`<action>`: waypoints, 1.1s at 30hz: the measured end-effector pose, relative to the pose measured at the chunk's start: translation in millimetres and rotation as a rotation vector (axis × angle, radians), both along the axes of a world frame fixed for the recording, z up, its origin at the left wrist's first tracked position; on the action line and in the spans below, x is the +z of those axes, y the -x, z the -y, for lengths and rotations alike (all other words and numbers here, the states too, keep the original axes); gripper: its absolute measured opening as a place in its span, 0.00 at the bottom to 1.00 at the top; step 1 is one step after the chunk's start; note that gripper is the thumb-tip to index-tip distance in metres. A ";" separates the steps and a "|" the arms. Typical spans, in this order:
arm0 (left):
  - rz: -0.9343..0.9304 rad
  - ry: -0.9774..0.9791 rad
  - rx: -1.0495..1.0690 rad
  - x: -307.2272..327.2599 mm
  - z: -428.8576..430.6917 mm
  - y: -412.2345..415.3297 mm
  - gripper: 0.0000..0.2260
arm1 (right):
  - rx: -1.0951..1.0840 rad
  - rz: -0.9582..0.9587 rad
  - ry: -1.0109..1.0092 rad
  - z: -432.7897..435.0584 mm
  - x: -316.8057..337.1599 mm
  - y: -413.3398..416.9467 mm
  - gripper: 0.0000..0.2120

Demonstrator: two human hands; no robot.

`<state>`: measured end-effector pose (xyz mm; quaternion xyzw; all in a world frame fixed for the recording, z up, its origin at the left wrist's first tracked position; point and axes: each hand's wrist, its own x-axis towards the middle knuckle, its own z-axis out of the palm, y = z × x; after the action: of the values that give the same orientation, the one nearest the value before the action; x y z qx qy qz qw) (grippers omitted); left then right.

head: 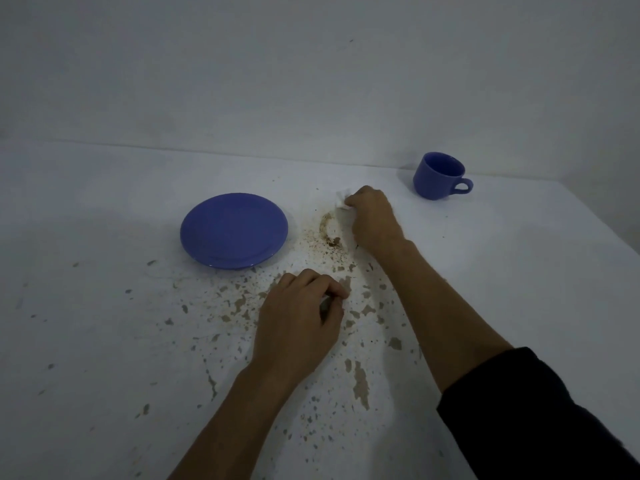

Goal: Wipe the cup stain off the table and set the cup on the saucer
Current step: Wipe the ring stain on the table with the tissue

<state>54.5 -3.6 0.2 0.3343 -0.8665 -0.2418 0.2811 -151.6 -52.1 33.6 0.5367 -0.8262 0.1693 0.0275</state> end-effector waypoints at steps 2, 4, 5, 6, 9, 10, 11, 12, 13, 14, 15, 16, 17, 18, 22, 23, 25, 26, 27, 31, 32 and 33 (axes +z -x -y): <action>0.000 -0.006 -0.002 -0.1 0.4 -0.3 0.05 | 0.127 -0.027 -0.012 -3.0 -5.4 -16.0 0.20; -0.005 -0.002 -0.001 -0.6 0.7 -0.1 0.05 | 0.227 -0.010 -0.027 -7.3 -2.0 -16.6 0.17; -0.006 0.000 -0.002 -0.5 0.6 -0.1 0.05 | 0.230 0.018 -0.020 -7.3 1.5 -11.2 0.16; -0.006 -0.001 -0.002 0.0 0.1 -0.1 0.05 | 0.197 0.045 -0.002 -6.2 4.1 -5.3 0.16; -0.013 -0.004 0.003 0.1 0.1 -0.2 0.05 | 0.024 0.095 0.054 3.1 3.8 1.4 0.19; -0.014 -0.005 0.001 -0.2 -0.1 -0.3 0.05 | 0.018 0.094 0.053 4.9 1.4 -4.1 0.19; -0.014 -0.005 0.000 -0.1 0.0 -0.4 0.05 | 0.049 0.073 0.040 6.1 -1.3 -11.0 0.19; -0.013 -0.004 0.000 0.0 0.1 -0.3 0.05 | 0.109 0.040 0.022 4.9 -4.0 -17.4 0.17; -0.011 -0.001 0.000 -0.1 0.2 -0.2 0.05 | 0.176 0.022 0.013 2.0 -4.3 -21.4 0.14; -0.007 0.004 -0.001 -0.1 0.5 -0.1 0.05 | 0.234 0.025 0.005 -2.8 -2.2 -22.4 0.12; -0.005 0.007 -0.003 -0.2 0.5 0.0 0.05 | 0.276 0.040 -0.012 -7.3 1.6 -20.6 0.11; -0.007 0.007 -0.005 0.1 0.3 0.1 0.05 | 0.294 0.058 -0.026 -10.5 6.1 -17.0 0.11; -0.011 0.005 -0.005 0.6 0.2 0.0 0.05 | 0.280 0.081 -0.016 -11.2 9.1 -11.7 0.11; -0.014 0.002 -0.005 1.2 0.3 -0.2 0.05 | 0.237 0.104 0.024 -10.0 10.7 -6.3 0.12; -0.015 -0.003 -0.008 1.1 -0.7 -0.2 0.05 | 0.133 0.101 0.063 0.0 3.2 -6.6 0.14; -0.015 -0.002 -0.010 1.4 -0.8 -0.3 0.05 | 0.158 0.072 0.036 0.2 0.8 -11.3 0.13; -0.013 0.010 -0.003 1.1 0.1 0.2 0.05 | 0.242 0.047 0.012 -4.4 1.1 -19.7 0.12; -0.007 0.015 -0.003 0.5 0.5 0.4 0.05 | 0.290 0.051 -0.001 -8.8 4.1 -21.5 0.12; -0.004 0.014 -0.005 0.0 0.3 0.1 0.05 | 0.335 0.050 -0.029 -13.4 8.2 -21.1 0.12; -0.010 0.005 -0.002 1.3 -0.2 -0.2 0.05 | 0.211 0.072 0.023 -18.6 14.9 -0.7 0.14; -0.010 0.006 0.000 1.1 -0.6 -0.1 0.04 | 0.120 0.075 0.056 -18.6 13.0 5.6 0.16; -0.009 0.009 0.003 1.1 -1.0 -0.3 0.05 | 0.054 0.066 0.059 -18.1 9.7 9.2 0.17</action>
<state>54.8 -2.5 1.3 0.3332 -0.8658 -0.2392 0.2867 -160.8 -34.0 43.3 0.5519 -0.8064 0.2119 0.0112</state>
